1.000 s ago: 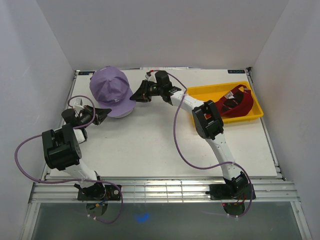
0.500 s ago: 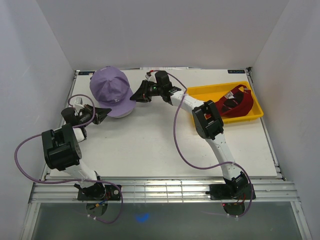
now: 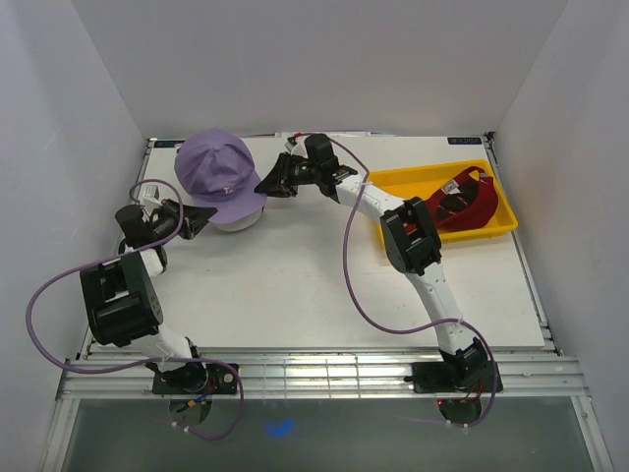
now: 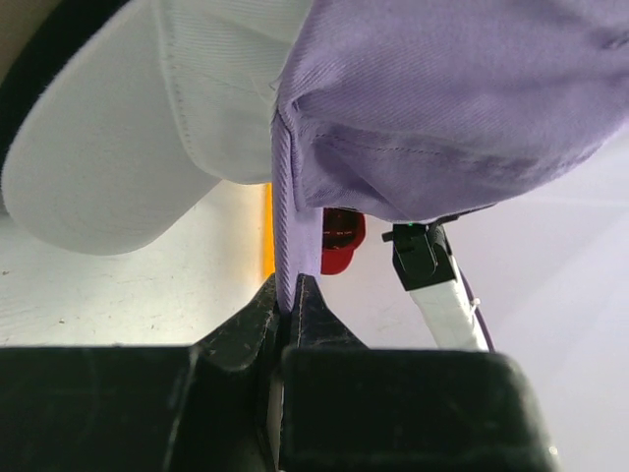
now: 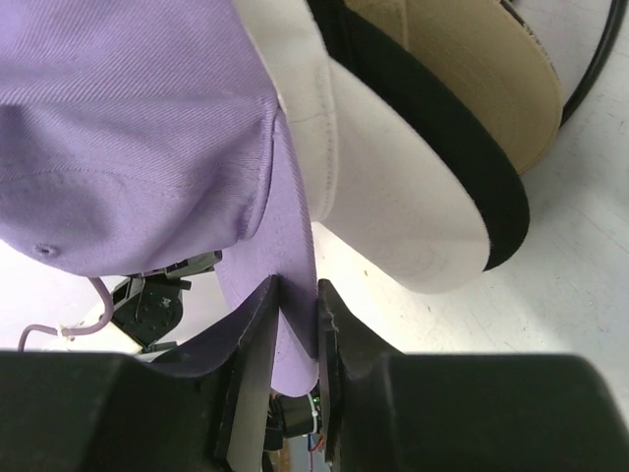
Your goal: Stack the hats
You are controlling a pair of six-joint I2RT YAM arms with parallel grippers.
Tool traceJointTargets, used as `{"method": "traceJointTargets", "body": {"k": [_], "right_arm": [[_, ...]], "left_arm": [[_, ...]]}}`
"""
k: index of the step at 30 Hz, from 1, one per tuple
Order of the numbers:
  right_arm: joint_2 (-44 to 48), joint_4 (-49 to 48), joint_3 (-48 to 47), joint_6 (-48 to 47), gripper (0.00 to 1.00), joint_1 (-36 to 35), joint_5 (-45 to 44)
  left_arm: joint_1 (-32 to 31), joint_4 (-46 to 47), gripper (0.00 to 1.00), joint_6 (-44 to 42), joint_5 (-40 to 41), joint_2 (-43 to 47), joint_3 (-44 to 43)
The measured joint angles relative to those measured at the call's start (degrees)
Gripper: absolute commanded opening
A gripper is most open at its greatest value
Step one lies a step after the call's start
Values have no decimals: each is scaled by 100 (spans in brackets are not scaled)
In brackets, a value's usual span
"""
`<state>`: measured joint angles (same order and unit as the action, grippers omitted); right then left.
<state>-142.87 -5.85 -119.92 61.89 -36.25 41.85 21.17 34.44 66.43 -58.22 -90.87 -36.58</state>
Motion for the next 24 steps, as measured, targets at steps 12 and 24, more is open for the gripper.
{"method": "traceJointTargets", "body": {"k": [12, 24], "right_arm": [[107, 15, 9, 0, 25, 0, -33], [26, 186, 59, -131, 25, -7, -179]], "left_arm": [[0, -94, 0, 46, -26, 105, -83], [-4, -160, 0, -184, -13, -439, -109]]}}
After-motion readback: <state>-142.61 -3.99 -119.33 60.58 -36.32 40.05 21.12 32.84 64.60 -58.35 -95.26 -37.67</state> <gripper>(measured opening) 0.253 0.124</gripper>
